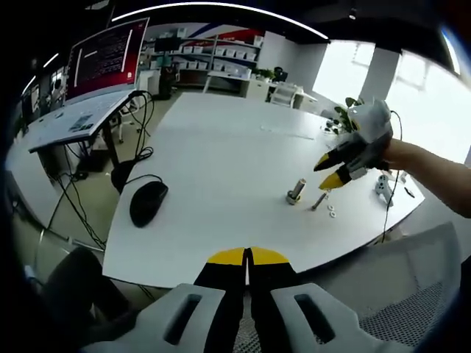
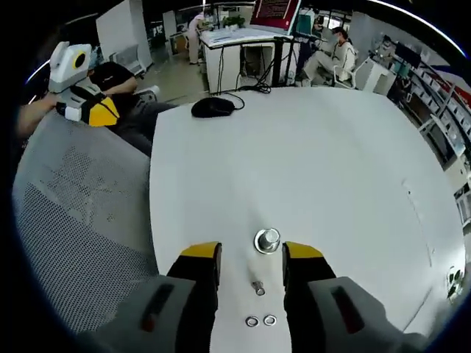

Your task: Place the washer onto the threaded stud by aligning its center hole with the stud, sliding it down to the base, and recovering from edge contact or off-axis alignment until the washer reaches the visible bottom stop.

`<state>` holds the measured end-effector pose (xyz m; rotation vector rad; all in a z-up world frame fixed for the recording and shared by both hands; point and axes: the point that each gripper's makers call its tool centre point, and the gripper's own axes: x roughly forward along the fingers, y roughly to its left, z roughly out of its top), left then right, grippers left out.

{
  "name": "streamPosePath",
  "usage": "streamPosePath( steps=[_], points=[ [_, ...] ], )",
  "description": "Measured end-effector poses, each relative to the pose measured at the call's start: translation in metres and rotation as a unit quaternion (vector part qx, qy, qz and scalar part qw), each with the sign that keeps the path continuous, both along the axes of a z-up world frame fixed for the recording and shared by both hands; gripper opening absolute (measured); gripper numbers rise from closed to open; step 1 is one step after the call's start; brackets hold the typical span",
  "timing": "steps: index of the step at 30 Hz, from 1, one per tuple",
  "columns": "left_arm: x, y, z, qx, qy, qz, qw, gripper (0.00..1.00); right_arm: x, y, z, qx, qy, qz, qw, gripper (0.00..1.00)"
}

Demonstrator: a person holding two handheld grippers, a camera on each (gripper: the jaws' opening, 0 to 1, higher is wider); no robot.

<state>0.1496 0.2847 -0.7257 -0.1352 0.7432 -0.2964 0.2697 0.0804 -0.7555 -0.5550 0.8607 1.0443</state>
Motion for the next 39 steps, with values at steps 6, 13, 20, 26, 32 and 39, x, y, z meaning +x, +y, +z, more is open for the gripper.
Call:
streamPosePath(
  steps=[6,13,20,26,32,39],
  points=[
    [-0.001,-0.003,0.001,-0.004,0.003,0.001,1.0,0.0,-0.02,-0.015,0.024,0.043,0.003,-0.041,0.9982,0.37],
    [-0.002,-0.004,0.002,-0.006,0.001,-0.002,1.0,0.01,-0.05,-0.045,0.049,0.061,-0.009,-0.078,0.9951,0.37],
    [-0.002,-0.004,0.002,-0.005,0.0,-0.005,1.0,0.01,-0.073,-0.07,0.068,0.098,-0.023,-0.118,0.9879,0.37],
    [-0.002,-0.004,0.004,-0.005,-0.009,-0.005,0.9999,0.01,-0.094,-0.078,0.079,0.168,-0.01,-0.166,0.9717,0.37],
    [-0.001,-0.003,0.004,-0.002,-0.011,-0.003,0.9999,0.01,-0.111,-0.095,0.088,0.196,-0.036,-0.195,0.9602,0.37],
    [-0.007,-0.007,0.002,-0.001,0.0,-0.019,0.9998,0.01,-0.127,-0.118,0.086,0.2,-0.03,-0.229,0.952,0.37]
  ],
)
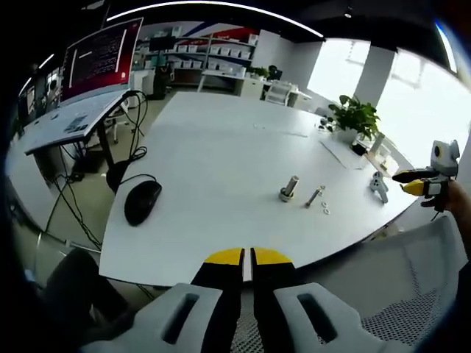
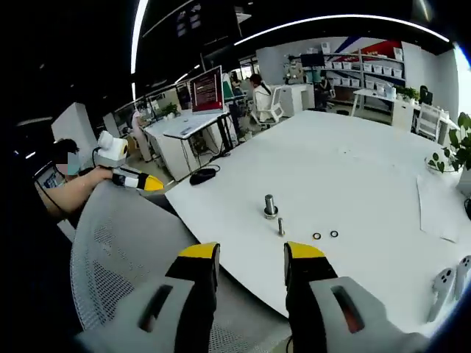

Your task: Place the washer onto the threaded stud by aligning its center hole with the stud, sliding it down to the base, and recovering from edge contact or off-axis alignment until the washer reaches the visible bottom stop.

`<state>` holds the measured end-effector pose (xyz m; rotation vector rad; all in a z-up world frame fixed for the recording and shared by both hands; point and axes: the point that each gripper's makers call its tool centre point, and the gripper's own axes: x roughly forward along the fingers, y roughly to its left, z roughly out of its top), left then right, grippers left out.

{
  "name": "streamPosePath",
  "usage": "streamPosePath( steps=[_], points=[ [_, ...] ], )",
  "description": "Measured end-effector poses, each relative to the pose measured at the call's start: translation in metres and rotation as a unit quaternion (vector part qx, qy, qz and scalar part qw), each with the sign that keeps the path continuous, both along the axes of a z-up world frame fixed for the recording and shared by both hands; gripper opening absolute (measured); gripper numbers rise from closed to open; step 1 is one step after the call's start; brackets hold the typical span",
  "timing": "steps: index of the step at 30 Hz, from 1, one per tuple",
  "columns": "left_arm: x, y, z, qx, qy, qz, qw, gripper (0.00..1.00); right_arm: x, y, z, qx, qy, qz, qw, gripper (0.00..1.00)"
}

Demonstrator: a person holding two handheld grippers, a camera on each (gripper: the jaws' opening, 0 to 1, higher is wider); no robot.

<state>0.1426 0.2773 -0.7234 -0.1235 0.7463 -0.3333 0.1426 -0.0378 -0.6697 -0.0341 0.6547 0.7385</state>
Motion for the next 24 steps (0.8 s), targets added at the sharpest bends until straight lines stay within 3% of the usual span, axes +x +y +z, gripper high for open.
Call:
streamPosePath(
  steps=[7,11,13,21,24],
  points=[
    [-0.004,-0.005,-0.002,0.002,0.007,-0.023,0.9997,0.01,-0.016,-0.014,-0.001,0.009,-0.001,-0.04,0.9991,0.36],
    [-0.001,-0.005,0.005,-0.005,-0.011,-0.017,0.9998,0.0,-0.022,-0.024,-0.007,0.008,-0.004,-0.068,0.9976,0.36],
    [-0.001,-0.007,0.01,-0.01,-0.026,-0.02,0.9994,0.0,-0.025,-0.023,-0.01,0.013,-0.005,-0.078,0.9969,0.35],
    [-0.003,-0.008,0.01,-0.024,-0.026,-0.024,0.9991,0.0,-0.033,-0.014,-0.022,0.026,-0.001,-0.117,0.9928,0.34],
    [-0.005,-0.01,0.01,-0.034,-0.024,-0.031,0.9987,0.0,-0.027,-0.015,-0.012,0.054,-0.016,-0.148,0.9874,0.33]
  ],
)
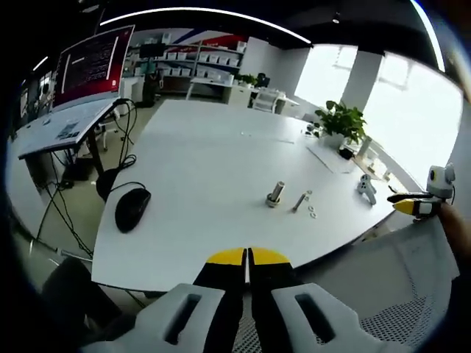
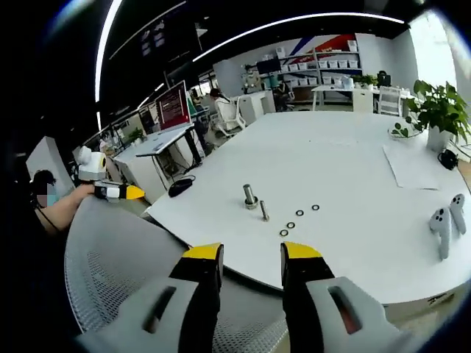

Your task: Place the washer onto the threaded stud by aligning its center hole with the stud, sliding it down to the base, and recovering from edge contact or off-axis alignment until the washer reaches the visible bottom stop.

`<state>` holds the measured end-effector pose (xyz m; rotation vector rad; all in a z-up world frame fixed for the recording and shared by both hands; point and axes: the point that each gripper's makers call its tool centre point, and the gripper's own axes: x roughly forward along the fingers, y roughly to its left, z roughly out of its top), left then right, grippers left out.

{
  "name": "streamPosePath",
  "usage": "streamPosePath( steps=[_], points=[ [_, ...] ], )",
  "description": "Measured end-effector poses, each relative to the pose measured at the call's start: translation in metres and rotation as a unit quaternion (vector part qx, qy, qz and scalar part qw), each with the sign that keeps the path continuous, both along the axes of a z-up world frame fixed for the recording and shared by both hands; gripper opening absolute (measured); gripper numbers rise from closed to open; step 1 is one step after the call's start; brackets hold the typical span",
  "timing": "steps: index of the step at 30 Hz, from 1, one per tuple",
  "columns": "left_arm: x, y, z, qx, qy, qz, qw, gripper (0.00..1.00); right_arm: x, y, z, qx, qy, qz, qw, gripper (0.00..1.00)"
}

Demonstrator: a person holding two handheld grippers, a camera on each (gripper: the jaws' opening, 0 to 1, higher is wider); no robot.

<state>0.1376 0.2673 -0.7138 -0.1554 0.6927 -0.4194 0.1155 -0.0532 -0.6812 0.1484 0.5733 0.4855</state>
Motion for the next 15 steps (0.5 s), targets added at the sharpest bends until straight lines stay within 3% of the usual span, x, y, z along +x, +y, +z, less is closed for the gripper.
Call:
streamPosePath(
  steps=[2,7,13,15],
  points=[
    [-0.002,-0.006,-0.001,-0.007,0.007,-0.014,0.9999,0.0,-0.001,0.007,0.004,0.022,0.001,0.002,0.9998,0.34],
    [-0.001,-0.007,0.0,-0.005,0.001,-0.02,0.9998,0.0,-0.004,0.025,-0.004,0.011,0.002,0.009,0.9999,0.34],
    [-0.001,-0.009,0.001,-0.002,-0.003,-0.026,0.9996,0.0,-0.002,0.019,-0.008,0.003,0.008,-0.011,0.9999,0.34],
    [0.0,-0.009,0.002,-0.003,-0.005,-0.025,0.9997,0.0,0.0,0.017,-0.008,-0.008,-0.004,-0.022,0.9997,0.34]
  ],
)
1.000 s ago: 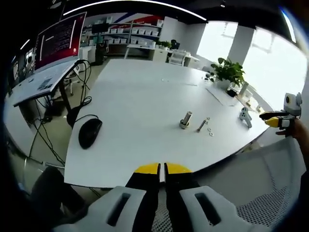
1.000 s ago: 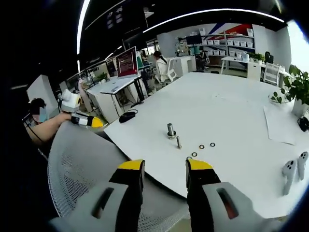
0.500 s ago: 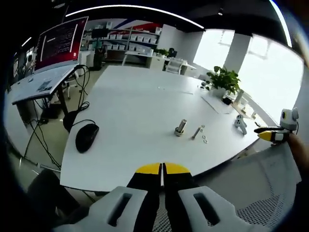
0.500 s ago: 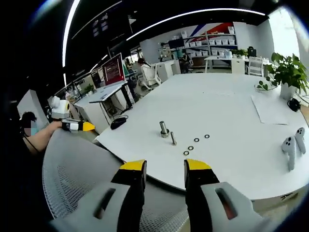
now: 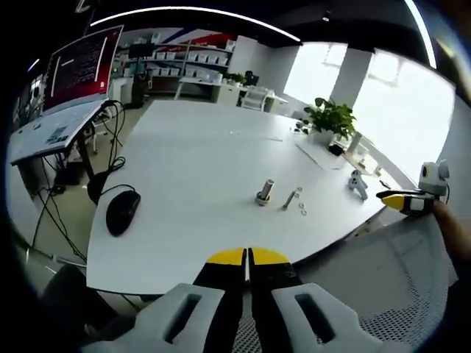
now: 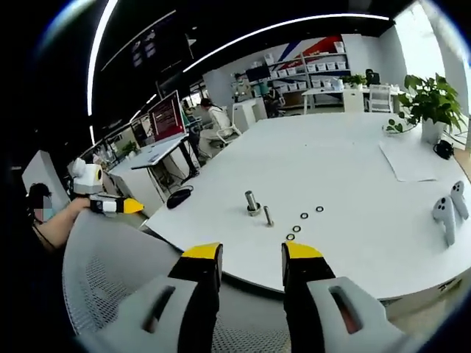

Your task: Place the washer onto the threaded stud by aligning its center hole with the stud, sliding it down to the base, and recovering from edge contact or off-axis alignment until the washer reaches the visible bottom stop.

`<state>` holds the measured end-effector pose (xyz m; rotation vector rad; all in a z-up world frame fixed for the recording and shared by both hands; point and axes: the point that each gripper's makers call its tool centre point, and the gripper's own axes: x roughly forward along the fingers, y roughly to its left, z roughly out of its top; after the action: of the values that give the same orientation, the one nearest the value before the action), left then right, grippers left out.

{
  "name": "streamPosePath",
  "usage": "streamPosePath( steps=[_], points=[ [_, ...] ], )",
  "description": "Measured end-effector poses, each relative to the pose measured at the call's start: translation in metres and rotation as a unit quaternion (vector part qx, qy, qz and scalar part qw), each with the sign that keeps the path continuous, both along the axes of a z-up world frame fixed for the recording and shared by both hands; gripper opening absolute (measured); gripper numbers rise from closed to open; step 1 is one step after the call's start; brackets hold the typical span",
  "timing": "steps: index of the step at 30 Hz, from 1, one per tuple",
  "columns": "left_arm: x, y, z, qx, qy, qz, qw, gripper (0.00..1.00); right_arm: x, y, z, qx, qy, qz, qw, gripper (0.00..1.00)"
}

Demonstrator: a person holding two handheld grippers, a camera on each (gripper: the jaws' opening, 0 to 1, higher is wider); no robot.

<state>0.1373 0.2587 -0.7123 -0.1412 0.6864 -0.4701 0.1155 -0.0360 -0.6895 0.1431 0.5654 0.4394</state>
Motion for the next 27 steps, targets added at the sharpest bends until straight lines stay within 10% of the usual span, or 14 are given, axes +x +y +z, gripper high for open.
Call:
streamPosePath(
  steps=[14,27],
  points=[
    [-0.002,0.003,-0.011,0.046,0.017,-0.012,0.9987,0.04,0.0,0.004,-0.017,0.015,0.054,0.128,0.9902,0.33],
    [-0.017,-0.004,-0.024,0.054,0.064,-0.05,0.9952,0.03,0.052,-0.009,-0.084,-0.058,0.106,0.243,0.9625,0.33]
  ],
)
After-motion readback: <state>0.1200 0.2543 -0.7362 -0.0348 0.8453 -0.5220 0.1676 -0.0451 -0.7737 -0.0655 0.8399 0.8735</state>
